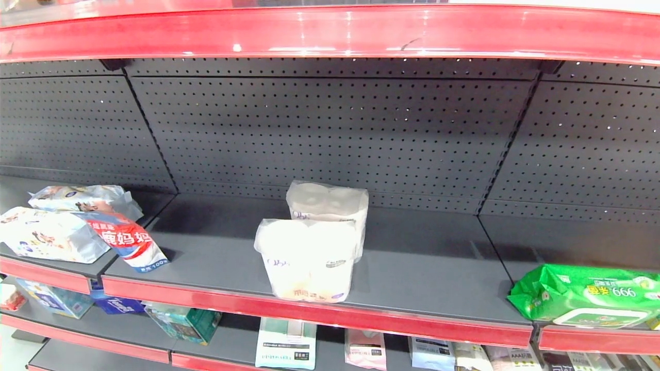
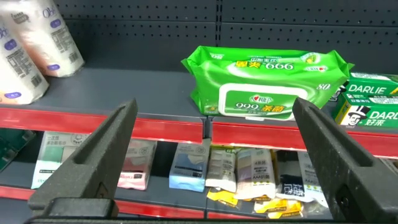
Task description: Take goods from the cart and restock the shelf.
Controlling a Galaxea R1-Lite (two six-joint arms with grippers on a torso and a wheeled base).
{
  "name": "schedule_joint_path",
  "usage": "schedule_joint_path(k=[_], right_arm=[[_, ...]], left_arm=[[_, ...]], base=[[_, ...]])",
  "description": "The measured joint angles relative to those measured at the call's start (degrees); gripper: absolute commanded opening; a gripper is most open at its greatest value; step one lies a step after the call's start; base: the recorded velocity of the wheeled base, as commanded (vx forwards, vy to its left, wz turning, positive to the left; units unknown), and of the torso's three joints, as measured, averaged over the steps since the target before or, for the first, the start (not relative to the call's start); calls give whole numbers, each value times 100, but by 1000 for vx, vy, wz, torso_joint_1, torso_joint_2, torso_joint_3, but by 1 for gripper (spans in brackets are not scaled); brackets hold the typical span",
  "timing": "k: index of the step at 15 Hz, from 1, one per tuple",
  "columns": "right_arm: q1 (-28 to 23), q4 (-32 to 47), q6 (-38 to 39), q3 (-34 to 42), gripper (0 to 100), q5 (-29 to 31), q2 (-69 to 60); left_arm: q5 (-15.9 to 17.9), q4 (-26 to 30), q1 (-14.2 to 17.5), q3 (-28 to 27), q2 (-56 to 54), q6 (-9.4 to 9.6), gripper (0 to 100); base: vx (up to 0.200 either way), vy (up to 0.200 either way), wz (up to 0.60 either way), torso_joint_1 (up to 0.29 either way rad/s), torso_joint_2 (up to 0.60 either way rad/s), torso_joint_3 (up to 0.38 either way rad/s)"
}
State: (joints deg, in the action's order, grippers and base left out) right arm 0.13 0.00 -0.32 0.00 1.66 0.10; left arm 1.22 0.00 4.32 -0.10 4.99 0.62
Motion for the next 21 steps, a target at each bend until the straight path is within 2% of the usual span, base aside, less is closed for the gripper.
schedule_joint_path(k=[21], right_arm=[[0, 0, -1, 0, 100, 0, 0]], left_arm=[[1, 0, -5, 0, 13, 27, 100]], base=[[0, 0, 0, 0, 0, 0]])
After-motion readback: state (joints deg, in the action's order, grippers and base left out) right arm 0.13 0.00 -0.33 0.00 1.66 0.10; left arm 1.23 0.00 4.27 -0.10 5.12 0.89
